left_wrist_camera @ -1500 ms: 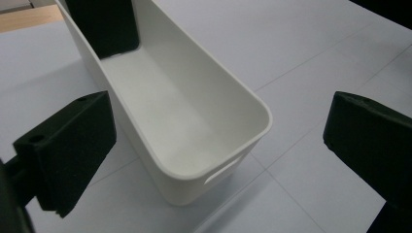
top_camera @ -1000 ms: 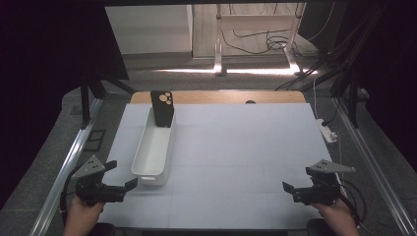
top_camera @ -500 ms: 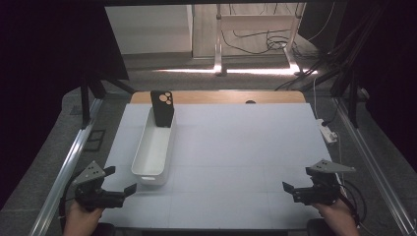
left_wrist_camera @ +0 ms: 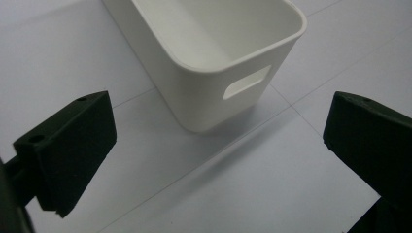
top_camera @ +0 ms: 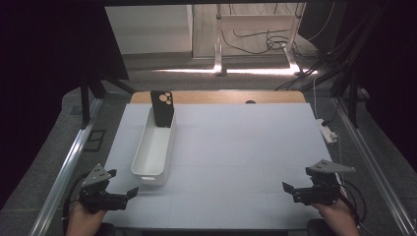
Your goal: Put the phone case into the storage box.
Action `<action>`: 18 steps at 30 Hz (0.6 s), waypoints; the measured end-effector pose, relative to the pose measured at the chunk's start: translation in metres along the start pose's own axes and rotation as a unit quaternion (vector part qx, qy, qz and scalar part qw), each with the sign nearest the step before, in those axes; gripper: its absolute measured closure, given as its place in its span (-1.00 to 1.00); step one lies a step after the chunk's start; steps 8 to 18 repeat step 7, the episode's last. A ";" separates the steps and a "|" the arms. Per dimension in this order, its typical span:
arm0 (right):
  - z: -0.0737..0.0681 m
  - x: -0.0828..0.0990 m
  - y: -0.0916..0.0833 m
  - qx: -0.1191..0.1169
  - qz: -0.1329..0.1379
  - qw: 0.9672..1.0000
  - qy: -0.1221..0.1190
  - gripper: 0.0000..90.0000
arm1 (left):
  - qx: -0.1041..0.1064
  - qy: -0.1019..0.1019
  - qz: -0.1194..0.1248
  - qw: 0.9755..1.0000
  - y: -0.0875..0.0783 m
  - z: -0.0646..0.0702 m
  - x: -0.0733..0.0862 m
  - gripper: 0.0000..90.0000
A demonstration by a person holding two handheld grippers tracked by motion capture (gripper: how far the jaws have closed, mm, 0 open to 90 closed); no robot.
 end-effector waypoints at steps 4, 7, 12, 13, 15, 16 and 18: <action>0.000 0.000 0.000 0.000 0.000 1.000 -0.001 -1.00 | -0.006 0.004 -0.015 1.000 0.003 0.001 -0.001 -0.99; 0.000 0.000 0.000 0.000 0.000 1.000 -0.002 -1.00 | -0.011 0.009 -0.020 1.000 0.004 0.002 -0.002 -0.99; 0.000 0.000 0.000 0.000 0.000 1.000 -0.002 -1.00 | -0.011 0.009 -0.020 1.000 0.004 0.002 -0.002 -0.99; 0.000 0.000 0.000 0.000 0.000 1.000 -0.002 -1.00 | -0.011 0.009 -0.020 1.000 0.004 0.002 -0.002 -0.99; 0.000 0.000 0.000 0.000 0.000 1.000 -0.002 -1.00 | -0.011 0.009 -0.020 1.000 0.004 0.002 -0.002 -0.99; 0.000 0.000 0.000 0.000 0.000 1.000 -0.002 -1.00 | -0.011 0.009 -0.020 1.000 0.004 0.002 -0.002 -0.99; 0.000 0.000 0.000 0.000 0.000 1.000 -0.002 -1.00 | -0.011 0.009 -0.020 1.000 0.004 0.002 -0.002 -0.99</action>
Point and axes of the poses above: each handheld gripper's, and its own axes: y roughly forward along the jaws, x roughly out of its underside, z roughly to its right, the point moved 1 cm from there along y, roughly forward along the jaws, and after that the axes turned 7 degrees about x, right-handed, at the moved point
